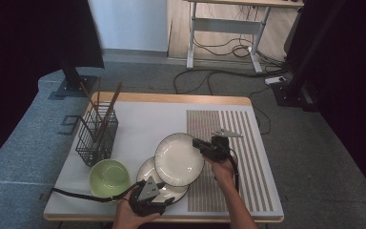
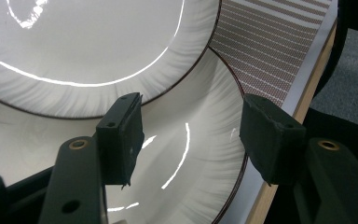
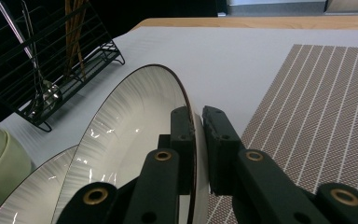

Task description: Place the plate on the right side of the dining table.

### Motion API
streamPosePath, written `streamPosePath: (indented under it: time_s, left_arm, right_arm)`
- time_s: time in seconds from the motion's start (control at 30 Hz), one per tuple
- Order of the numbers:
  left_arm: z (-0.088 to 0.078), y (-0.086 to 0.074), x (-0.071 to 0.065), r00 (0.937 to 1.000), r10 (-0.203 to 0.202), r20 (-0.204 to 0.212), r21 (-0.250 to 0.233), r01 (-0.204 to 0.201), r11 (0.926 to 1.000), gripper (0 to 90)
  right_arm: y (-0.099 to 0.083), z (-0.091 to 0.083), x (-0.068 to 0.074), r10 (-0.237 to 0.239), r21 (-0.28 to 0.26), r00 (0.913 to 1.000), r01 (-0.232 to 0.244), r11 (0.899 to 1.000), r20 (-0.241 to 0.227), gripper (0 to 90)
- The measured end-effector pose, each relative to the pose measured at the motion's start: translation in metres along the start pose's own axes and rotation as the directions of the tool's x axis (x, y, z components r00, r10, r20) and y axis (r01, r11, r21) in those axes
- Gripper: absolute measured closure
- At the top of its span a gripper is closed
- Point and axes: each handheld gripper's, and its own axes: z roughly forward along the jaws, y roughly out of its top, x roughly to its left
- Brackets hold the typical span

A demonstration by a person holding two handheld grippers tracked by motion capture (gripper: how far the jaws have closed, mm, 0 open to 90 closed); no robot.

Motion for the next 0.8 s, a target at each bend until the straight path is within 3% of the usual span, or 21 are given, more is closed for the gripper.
streamPosePath:
  time_s: [0.8]
  left_arm:
    - [0.001,-0.001,0.0,1.0,0.004,0.001,0.008,-0.004,1.0,38.8]
  right_arm:
    - [0.003,-0.016,-0.017,0.041,-0.043,0.9988,-0.04,0.998,0.028,83.4]
